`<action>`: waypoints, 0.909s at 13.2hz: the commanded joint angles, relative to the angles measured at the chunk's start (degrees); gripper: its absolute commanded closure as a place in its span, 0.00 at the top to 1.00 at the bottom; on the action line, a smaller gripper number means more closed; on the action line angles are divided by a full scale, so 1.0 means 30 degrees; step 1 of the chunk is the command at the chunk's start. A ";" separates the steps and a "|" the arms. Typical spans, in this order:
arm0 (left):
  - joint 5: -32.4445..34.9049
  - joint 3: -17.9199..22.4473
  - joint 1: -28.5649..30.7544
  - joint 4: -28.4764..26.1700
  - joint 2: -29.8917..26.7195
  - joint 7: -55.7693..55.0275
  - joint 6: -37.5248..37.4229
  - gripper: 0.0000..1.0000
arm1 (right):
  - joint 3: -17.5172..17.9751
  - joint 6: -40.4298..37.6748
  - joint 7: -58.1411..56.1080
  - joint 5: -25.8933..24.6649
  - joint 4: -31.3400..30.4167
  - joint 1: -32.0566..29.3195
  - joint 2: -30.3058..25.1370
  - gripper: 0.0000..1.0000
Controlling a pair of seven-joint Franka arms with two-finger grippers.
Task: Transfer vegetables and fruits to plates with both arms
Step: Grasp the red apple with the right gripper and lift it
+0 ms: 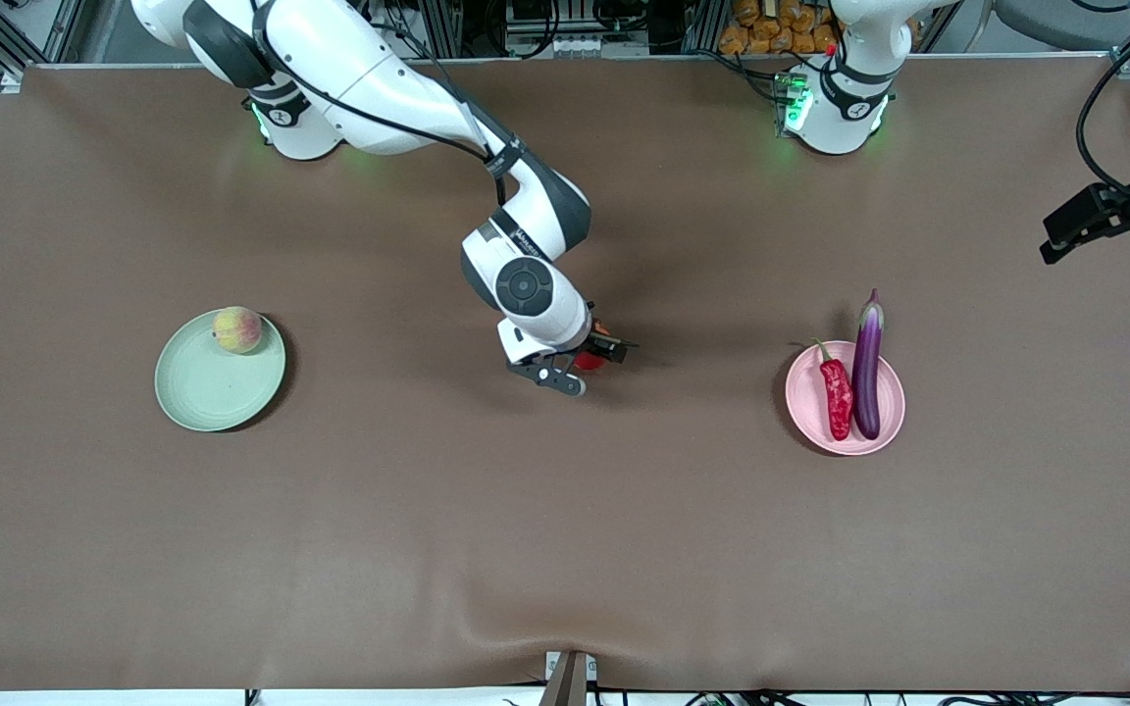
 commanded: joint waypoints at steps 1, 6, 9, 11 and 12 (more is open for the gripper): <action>-0.0454 0.0098 0.0094 -0.2214 -0.1830 0.0489 0.0732 1.00 | -0.0162 -0.0356 0.0380 -0.1007 0.0685 0.0188 0.0318 0.08; -0.0454 0.2730 -0.2247 -0.1252 -0.1423 0.0518 0.0557 1.00 | 0.0100 -0.6750 0.0030 -0.0806 0.4010 -0.2322 -0.0326 0.00; -0.0221 0.2938 -0.3094 0.1758 0.0653 0.0372 -0.1426 1.00 | 0.0601 -1.0543 -0.1278 -0.0483 0.6075 -0.5195 -0.0530 0.00; -0.0219 0.4545 -0.4500 0.2297 0.0834 0.0430 -0.1875 1.00 | 0.0250 -1.2478 -0.6360 -0.0890 0.5930 -0.6893 -0.1613 0.00; -0.0277 0.4609 -0.4593 0.2239 0.0835 0.0401 -0.1875 1.00 | 0.0249 -1.3153 -0.7895 -0.1386 0.5813 -0.7917 -0.1732 0.00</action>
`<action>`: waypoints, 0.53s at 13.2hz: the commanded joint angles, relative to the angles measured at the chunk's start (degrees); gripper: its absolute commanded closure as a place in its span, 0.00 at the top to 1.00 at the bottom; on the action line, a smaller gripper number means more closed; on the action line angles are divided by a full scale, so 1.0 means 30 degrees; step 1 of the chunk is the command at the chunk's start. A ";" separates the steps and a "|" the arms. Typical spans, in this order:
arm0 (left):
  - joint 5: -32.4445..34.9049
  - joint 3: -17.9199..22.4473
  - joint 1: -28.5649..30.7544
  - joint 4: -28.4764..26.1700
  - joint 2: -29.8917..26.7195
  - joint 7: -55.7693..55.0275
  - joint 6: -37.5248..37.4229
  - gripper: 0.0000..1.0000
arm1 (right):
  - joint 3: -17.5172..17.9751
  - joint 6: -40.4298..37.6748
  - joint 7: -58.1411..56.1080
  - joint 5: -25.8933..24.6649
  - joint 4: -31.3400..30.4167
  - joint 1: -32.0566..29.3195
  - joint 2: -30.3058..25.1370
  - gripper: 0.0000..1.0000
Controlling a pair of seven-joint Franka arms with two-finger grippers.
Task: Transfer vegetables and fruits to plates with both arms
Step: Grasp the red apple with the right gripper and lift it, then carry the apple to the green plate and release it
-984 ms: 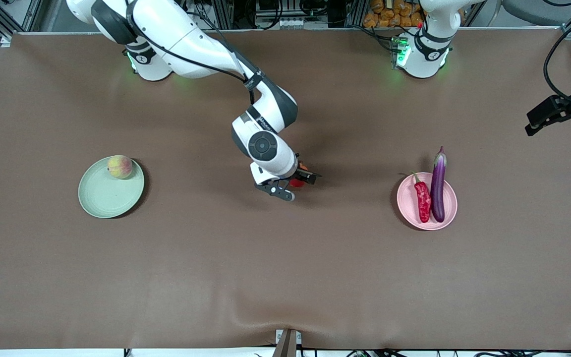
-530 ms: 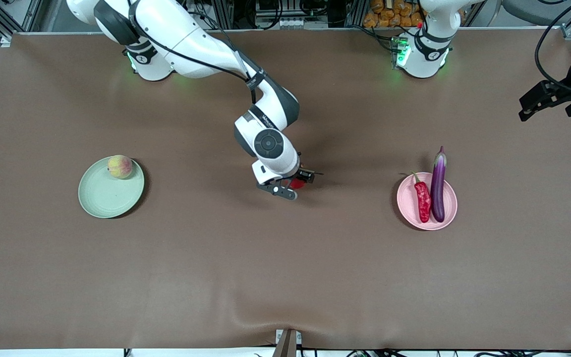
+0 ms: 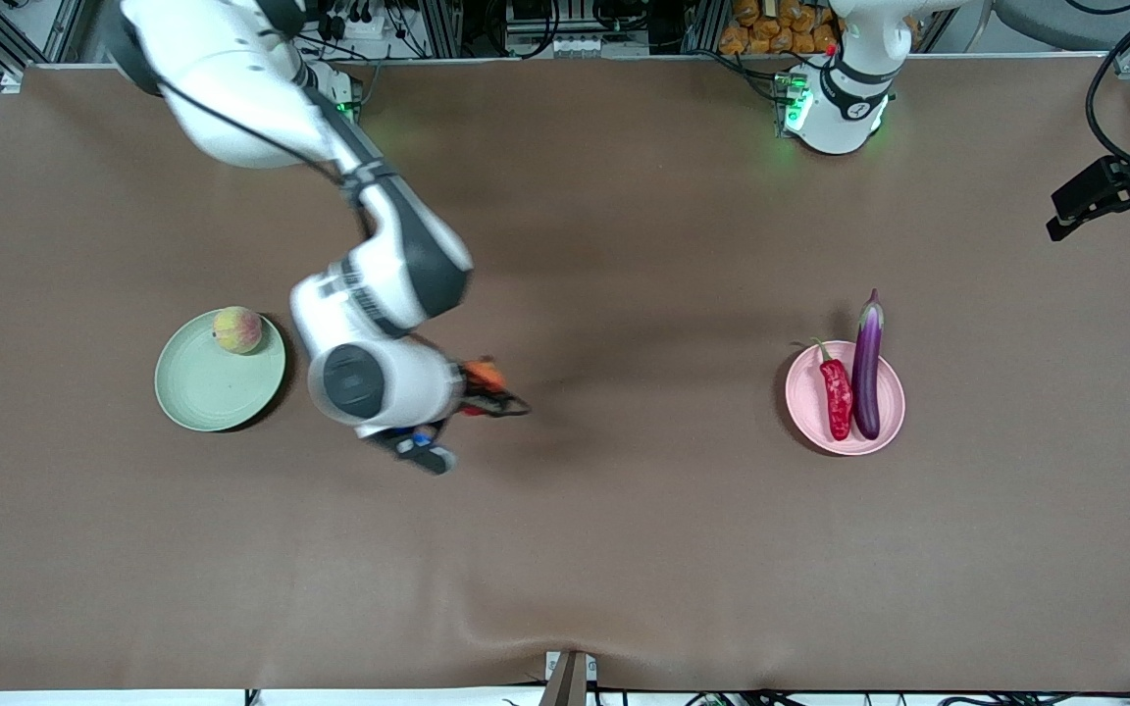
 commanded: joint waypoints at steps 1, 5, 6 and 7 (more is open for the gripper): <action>-0.0198 0.0646 -0.0757 0.0938 0.0474 0.0234 -0.0721 1.00 | 0.0328 -0.1953 -0.3393 -0.1314 -0.0328 -0.2401 -0.0549 0.00; -0.0314 0.1056 -0.1373 0.0879 0.0533 0.0293 -0.0750 1.00 | 0.0328 -0.2840 -0.8513 -0.2931 -0.2228 -0.5187 -0.0696 0.00; -0.0315 0.1056 -0.1402 0.0879 0.0504 0.0293 -0.0750 1.00 | 0.0328 -0.2811 -0.9949 -0.2932 -0.2639 -0.6035 -0.0754 0.00; -0.0315 0.1085 -0.1692 0.0734 0.0329 0.0264 -0.0721 1.00 | 0.0328 -0.2724 -1.1123 -0.2932 -0.3049 -0.6972 -0.0813 0.00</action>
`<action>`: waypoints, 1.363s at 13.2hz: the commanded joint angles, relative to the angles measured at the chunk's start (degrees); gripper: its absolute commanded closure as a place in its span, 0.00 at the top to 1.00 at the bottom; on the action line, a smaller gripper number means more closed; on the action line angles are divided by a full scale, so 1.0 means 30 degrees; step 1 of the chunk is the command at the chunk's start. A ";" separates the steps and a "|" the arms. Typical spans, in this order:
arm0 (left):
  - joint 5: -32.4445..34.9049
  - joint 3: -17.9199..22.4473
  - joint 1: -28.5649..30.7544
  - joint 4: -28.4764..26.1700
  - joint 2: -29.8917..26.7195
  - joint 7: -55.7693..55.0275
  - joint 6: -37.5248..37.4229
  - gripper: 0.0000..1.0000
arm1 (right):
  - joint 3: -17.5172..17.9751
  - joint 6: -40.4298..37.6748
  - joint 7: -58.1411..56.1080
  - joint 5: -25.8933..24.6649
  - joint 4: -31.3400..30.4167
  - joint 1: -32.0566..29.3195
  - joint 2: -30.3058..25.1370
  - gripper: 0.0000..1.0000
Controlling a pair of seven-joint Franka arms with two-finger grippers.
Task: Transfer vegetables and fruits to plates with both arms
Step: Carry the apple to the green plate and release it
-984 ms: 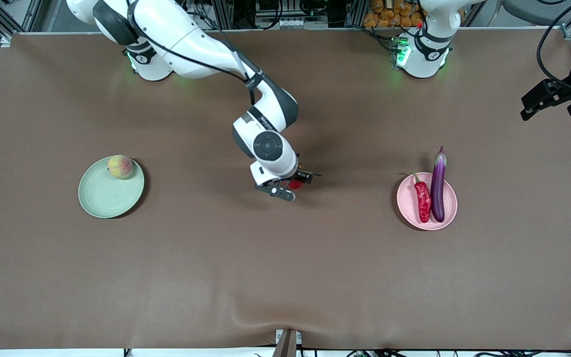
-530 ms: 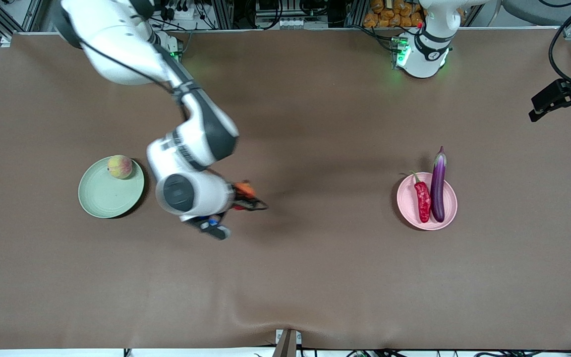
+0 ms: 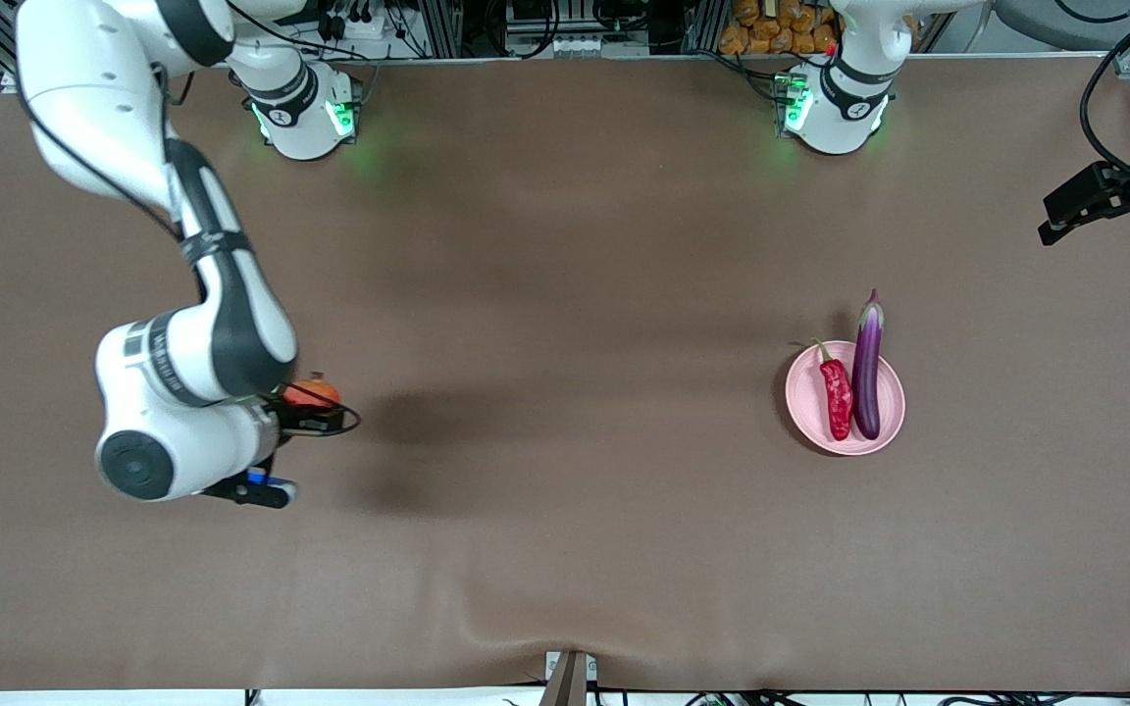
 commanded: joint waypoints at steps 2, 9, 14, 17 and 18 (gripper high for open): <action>-0.0311 0.0308 -0.0521 0.0253 0.0037 0.0292 -0.0415 1.00 | 0.0425 0.0797 -0.4804 -0.0321 -0.1858 -0.3131 -0.0649 0.00; -0.0195 0.0337 -0.0462 -0.0127 0.0009 0.0293 -0.0414 1.00 | 0.0483 0.3759 -1.0589 -0.0820 -0.5166 -0.6212 -0.0445 0.00; -0.0047 0.0338 -0.0462 -0.0098 0.0067 0.0263 -0.0152 1.00 | 0.0542 0.3905 -1.0592 -0.0731 -0.5610 -0.6273 -0.0328 0.30; -0.0047 0.0338 -0.0462 -0.0069 0.0096 0.0263 0.0083 1.00 | 0.0571 0.3761 -1.0592 -0.0205 -0.5494 -0.6450 -0.0268 1.00; -0.0047 0.0367 -0.0433 -0.0098 0.0125 0.0263 0.0113 1.00 | 0.0629 0.3672 -1.0563 -0.0174 -0.5347 -0.6363 -0.0413 1.00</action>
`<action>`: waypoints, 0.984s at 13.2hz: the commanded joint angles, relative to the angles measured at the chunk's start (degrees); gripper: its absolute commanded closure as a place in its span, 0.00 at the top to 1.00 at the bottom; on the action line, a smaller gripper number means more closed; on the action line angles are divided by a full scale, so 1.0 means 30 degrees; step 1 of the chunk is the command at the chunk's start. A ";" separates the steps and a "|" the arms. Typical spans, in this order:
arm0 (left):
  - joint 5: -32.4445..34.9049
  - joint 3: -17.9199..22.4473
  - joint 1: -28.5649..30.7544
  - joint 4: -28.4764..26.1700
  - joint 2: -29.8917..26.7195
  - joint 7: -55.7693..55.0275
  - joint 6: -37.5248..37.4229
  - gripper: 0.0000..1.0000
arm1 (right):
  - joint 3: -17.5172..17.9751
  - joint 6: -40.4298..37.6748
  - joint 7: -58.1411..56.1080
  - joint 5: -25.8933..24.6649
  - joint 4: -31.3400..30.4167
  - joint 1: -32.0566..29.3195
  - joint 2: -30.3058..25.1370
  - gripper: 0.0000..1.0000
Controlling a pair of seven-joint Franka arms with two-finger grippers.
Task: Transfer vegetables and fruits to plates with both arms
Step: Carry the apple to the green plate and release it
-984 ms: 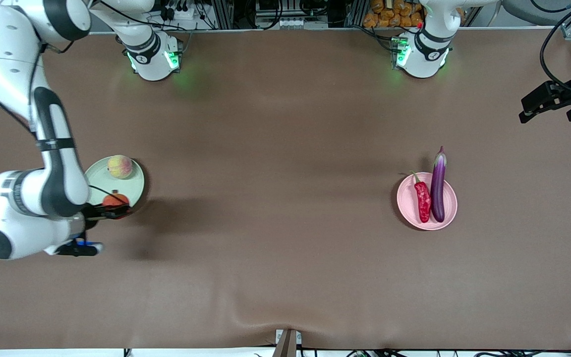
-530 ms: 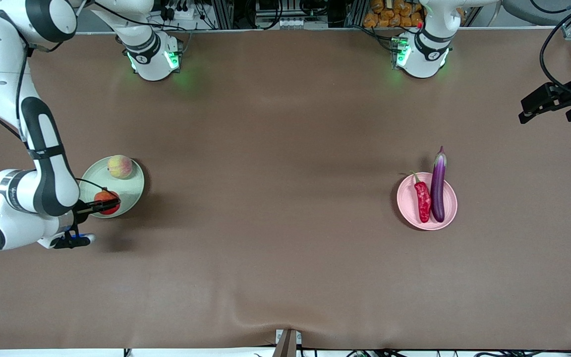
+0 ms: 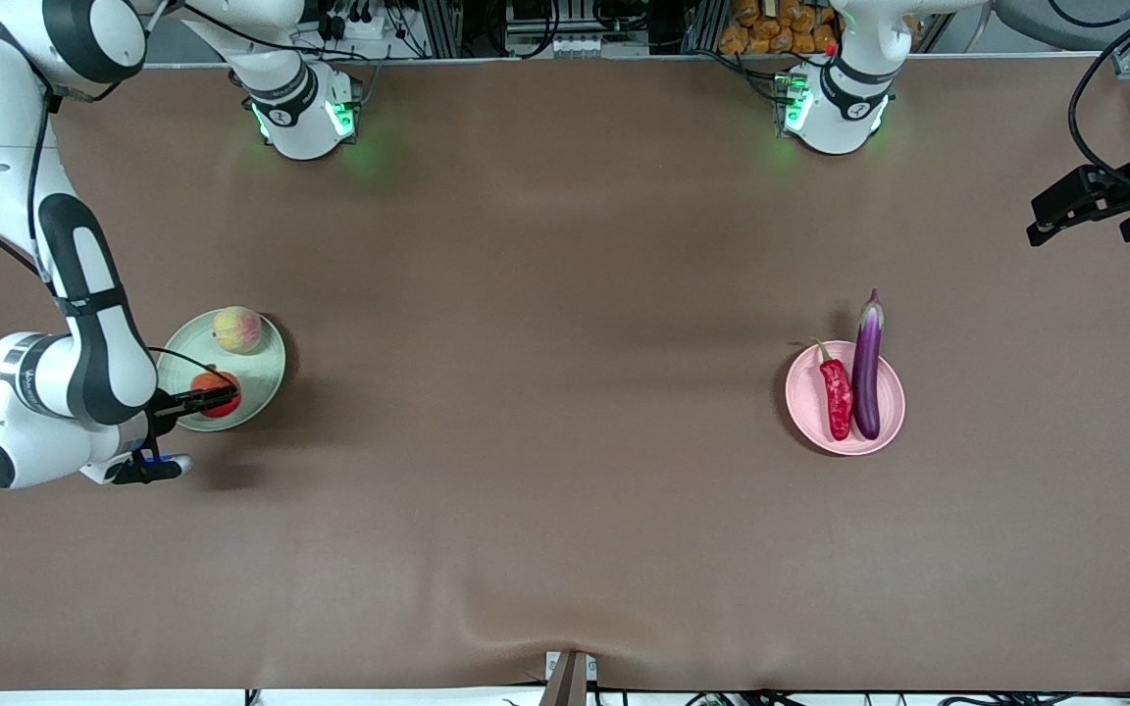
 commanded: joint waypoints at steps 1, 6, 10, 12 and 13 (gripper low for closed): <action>-0.0044 0.0150 0.0063 0.0108 0.0045 0.0263 0.0138 1.00 | 0.0474 -0.0068 -0.0170 0.0263 0.0054 -0.0274 -0.0538 1.00; -0.0044 0.0149 0.0298 0.0019 -0.0102 0.0263 0.0021 1.00 | 0.1381 -0.4601 -0.0199 0.0234 0.5026 -0.0156 -0.0626 1.00; -0.0044 0.0120 0.0591 0.0078 -0.0278 0.0293 -0.0067 1.00 | 0.2086 -0.7009 -0.0199 0.0117 0.8314 0.0108 -0.1033 1.00; -0.0044 0.0120 0.0591 0.0078 -0.0248 0.0292 -0.0067 1.00 | 0.1796 -0.7070 -0.0025 0.0001 0.8435 0.0544 -0.2670 1.00; -0.0044 0.0120 0.0591 0.0107 -0.0219 0.0292 -0.0067 1.00 | 0.1416 -0.7099 0.0064 -0.0088 0.8435 0.1012 -0.3344 1.00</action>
